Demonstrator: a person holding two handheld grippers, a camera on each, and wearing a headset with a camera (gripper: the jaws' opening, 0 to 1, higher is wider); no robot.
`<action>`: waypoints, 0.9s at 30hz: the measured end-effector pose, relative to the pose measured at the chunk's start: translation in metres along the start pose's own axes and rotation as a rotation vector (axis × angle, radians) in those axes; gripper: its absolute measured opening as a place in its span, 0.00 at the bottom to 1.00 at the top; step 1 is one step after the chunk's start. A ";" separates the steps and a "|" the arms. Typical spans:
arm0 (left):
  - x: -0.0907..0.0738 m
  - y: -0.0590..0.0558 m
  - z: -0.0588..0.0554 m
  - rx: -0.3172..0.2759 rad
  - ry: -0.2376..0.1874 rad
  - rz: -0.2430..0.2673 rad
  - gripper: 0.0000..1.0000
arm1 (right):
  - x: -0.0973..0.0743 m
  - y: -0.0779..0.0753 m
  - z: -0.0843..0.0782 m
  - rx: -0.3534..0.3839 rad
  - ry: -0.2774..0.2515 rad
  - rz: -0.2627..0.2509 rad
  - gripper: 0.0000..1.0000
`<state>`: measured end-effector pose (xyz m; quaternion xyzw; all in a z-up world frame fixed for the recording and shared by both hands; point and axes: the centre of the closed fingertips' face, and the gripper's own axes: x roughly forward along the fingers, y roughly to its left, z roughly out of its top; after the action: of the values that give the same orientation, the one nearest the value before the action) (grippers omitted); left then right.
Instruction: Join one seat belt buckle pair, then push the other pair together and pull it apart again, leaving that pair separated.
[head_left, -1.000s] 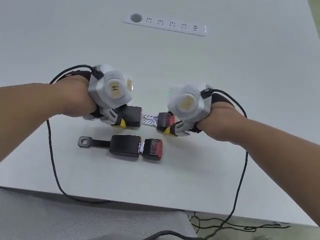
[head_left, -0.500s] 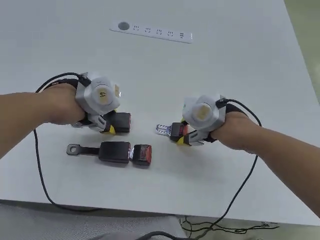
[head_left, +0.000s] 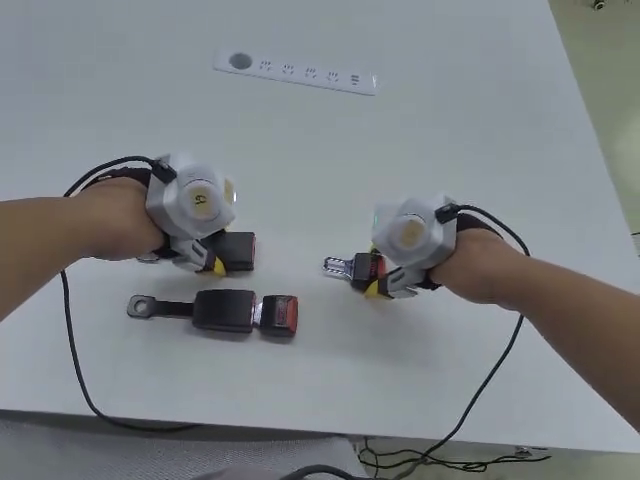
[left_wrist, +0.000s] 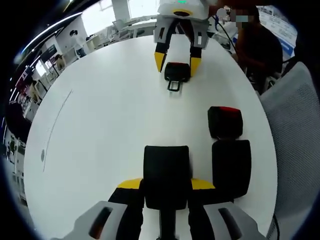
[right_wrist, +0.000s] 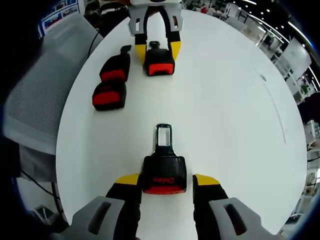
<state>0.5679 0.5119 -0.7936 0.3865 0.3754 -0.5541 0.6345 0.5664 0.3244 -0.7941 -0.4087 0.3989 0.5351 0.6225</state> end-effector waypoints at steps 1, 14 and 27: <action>0.000 0.000 0.002 0.046 -0.004 0.004 0.34 | 0.000 0.000 0.000 0.003 0.001 -0.001 0.38; -0.007 -0.003 -0.003 -0.042 0.013 0.030 0.38 | -0.002 -0.002 -0.002 0.058 -0.010 -0.088 0.43; -0.061 -0.026 -0.018 -0.302 -0.152 0.212 0.51 | -0.032 0.016 0.008 0.245 -0.162 -0.209 0.56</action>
<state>0.5345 0.5507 -0.7475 0.2814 0.3624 -0.4491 0.7667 0.5480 0.3227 -0.7631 -0.3244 0.3651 0.4462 0.7499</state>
